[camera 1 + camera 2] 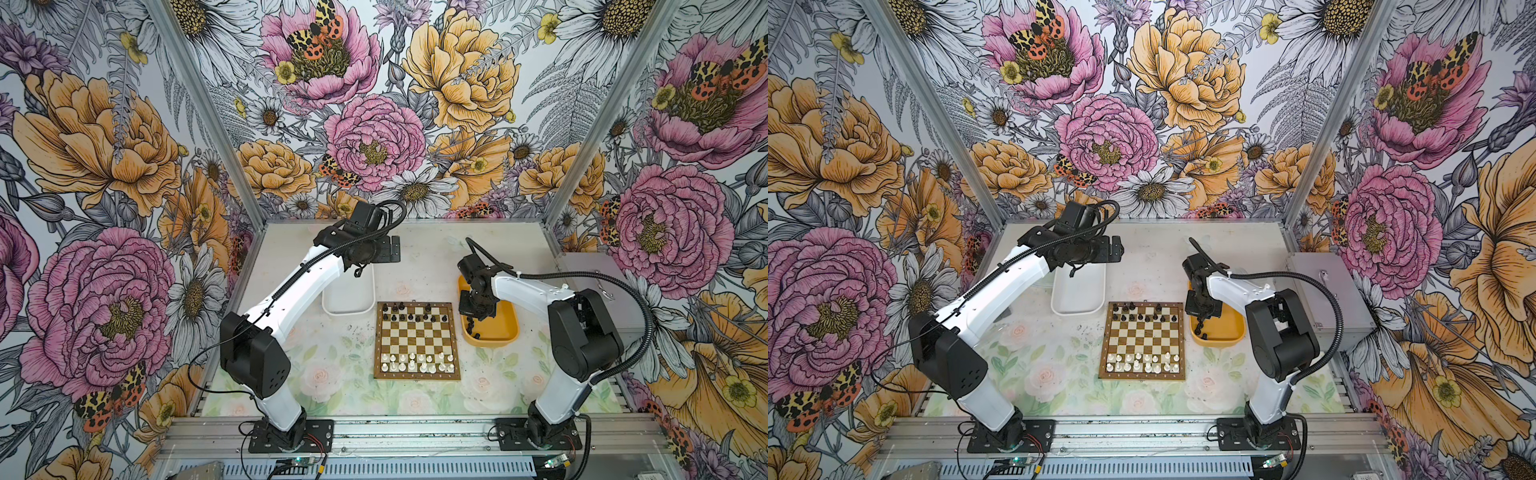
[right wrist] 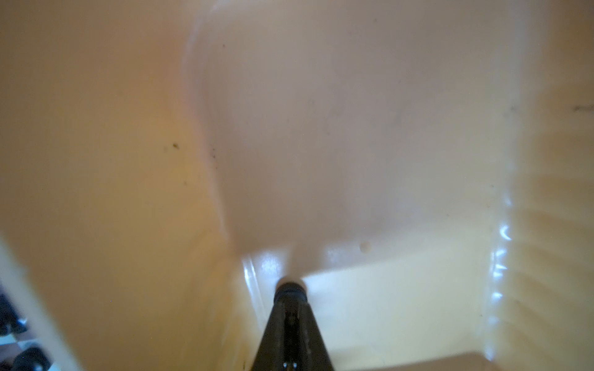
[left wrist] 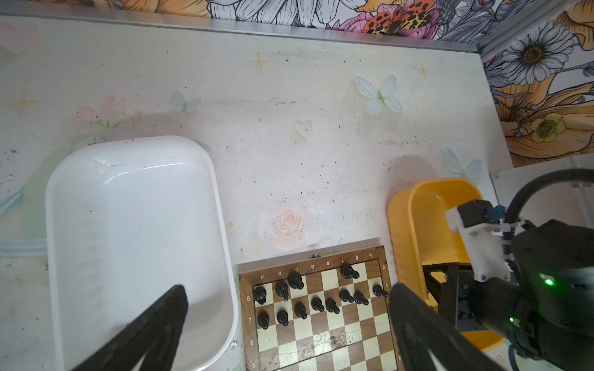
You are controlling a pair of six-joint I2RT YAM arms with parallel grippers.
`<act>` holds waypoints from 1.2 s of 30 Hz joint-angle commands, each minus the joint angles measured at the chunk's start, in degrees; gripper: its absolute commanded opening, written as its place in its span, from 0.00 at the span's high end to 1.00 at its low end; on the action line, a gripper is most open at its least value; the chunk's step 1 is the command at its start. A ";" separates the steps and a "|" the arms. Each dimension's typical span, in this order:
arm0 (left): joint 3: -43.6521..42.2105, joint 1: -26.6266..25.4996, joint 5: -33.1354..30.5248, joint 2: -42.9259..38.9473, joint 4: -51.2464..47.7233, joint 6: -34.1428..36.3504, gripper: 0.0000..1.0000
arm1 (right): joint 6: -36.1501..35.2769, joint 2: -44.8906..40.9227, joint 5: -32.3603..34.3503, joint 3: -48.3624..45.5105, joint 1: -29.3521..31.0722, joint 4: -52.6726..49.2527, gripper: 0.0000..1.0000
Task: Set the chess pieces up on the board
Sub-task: 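Lift the black piece out of the yellow tub with the right gripper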
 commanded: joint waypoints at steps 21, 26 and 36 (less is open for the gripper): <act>-3.15 2.26 -2.44 -4.14 1.01 1.16 0.01 | -6.96 -2.15 2.18 20.86 -0.36 -13.43 1.00; -4.04 2.79 -3.56 -5.41 1.10 0.89 0.01 | -8.03 -0.20 0.95 24.96 1.09 -14.75 1.00; -7.85 4.83 -4.44 -9.51 1.37 0.45 0.01 | -6.61 4.94 -0.72 26.90 7.09 -14.87 1.00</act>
